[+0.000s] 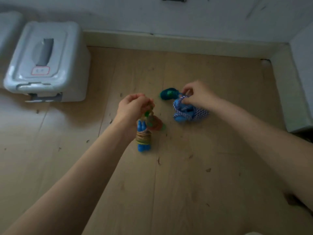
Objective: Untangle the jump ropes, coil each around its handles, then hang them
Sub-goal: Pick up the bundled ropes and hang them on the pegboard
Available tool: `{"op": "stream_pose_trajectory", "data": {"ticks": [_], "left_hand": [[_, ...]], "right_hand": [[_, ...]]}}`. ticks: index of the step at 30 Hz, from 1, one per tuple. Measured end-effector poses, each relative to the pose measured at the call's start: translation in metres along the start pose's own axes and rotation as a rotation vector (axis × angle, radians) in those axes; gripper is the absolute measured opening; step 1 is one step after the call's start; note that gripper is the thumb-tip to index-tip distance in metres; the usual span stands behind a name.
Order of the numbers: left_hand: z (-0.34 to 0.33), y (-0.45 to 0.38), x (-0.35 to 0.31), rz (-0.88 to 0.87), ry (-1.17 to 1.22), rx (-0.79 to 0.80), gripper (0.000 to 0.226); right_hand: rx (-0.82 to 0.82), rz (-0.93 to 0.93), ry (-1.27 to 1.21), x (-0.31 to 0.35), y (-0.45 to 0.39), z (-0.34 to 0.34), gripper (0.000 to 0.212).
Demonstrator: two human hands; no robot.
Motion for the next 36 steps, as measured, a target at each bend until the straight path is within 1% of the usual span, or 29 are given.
{"op": "stream_pose_trajectory", "data": {"ticks": [1, 3, 4, 6, 8, 10, 12, 14, 17, 19, 20, 21, 23, 25, 27, 29, 31, 33, 34, 36], "left_hand": [[-0.005, 0.002, -0.010, -0.011, 0.043, 0.011, 0.010], [-0.007, 0.013, -0.034, -0.056, 0.008, -0.003, 0.014], [-0.008, 0.022, -0.049, -0.081, -0.046, -0.019, 0.018], [-0.014, 0.048, -0.086, -0.128, -0.122, -0.009, 0.029], [-0.027, 0.080, -0.134, -0.191, -0.171, 0.074, 0.030], [-0.040, 0.118, -0.188, -0.249, -0.269, 0.179, 0.023], [-0.050, 0.159, -0.235, -0.248, -0.370, 0.292, 0.017], [-0.057, 0.205, -0.283, -0.242, -0.397, 0.394, 0.014], [-0.054, 0.270, -0.366, -0.282, -0.364, 0.456, 0.011], [-0.049, 0.311, -0.424, -0.274, -0.312, 0.494, 0.027], [-0.048, 0.329, -0.454, -0.280, -0.308, 0.516, 0.031], [-0.048, 0.347, -0.486, -0.299, -0.312, 0.530, 0.029], [-0.042, 0.379, -0.546, -0.363, -0.338, 0.495, 0.005], [-0.031, 0.398, -0.610, -0.444, -0.398, 0.419, 0.015], [-0.024, 0.415, -0.659, -0.506, -0.513, 0.390, 0.018], [-0.020, 0.431, -0.710, -0.672, -0.691, 0.334, 0.021], [-0.017, 0.442, -0.757, -0.810, -0.783, 0.232, 0.017], [-0.014, 0.441, -0.790, -0.884, -0.789, 0.144, 0.012], [-0.013, 0.437, -0.800, -0.893, -0.793, 0.111, 0.010], [-0.009, 0.418, -0.812, -0.844, -0.772, 0.043, 0.010]], "right_hand": [[-0.013, 0.052, -0.059, 0.009, 0.005, 0.016, 0.020], [-0.095, 0.148, -0.167, 0.031, 0.026, 0.056, 0.022], [-0.125, 0.190, -0.187, 0.044, 0.039, 0.077, 0.023], [-0.126, 0.288, -0.139, 0.076, 0.071, 0.112, 0.022], [-0.119, 0.385, -0.091, 0.116, 0.108, 0.146, 0.020], [-0.142, 0.441, -0.082, 0.160, 0.143, 0.187, 0.019], [-0.172, 0.439, -0.122, 0.203, 0.173, 0.234, 0.019], [-0.207, 0.421, -0.229, 0.246, 0.202, 0.286, 0.018], [-0.256, 0.383, -0.372, 0.310, 0.244, 0.364, 0.017], [-0.271, 0.327, -0.454, 0.350, 0.265, 0.414, 0.022], [-0.266, 0.308, -0.470, 0.371, 0.273, 0.438, 0.025], [-0.259, 0.301, -0.455, 0.393, 0.278, 0.462, 0.026], [-0.244, 0.290, -0.350, 0.430, 0.293, 0.506, 0.019], [-0.277, 0.295, -0.247, 0.464, 0.303, 0.553, 0.017], [-0.310, 0.313, -0.183, 0.491, 0.315, 0.589, 0.015], [-0.380, 0.345, -0.151, 0.517, 0.322, 0.619, 0.010], [-0.450, 0.352, -0.221, 0.539, 0.319, 0.648, 0.009], [-0.453, 0.358, -0.331, 0.558, 0.302, 0.670, 0.010], [-0.433, 0.355, -0.389, 0.565, 0.291, 0.676, 0.010], [-0.388, 0.348, -0.441, 0.576, 0.263, 0.682, 0.011]]}}
Point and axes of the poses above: each hand's wrist, its own y-axis away from the middle knuckle, its own z-axis out of the back of the hand, x = y × z, the point moved 10 cm from there along -y, towards the middle knuckle
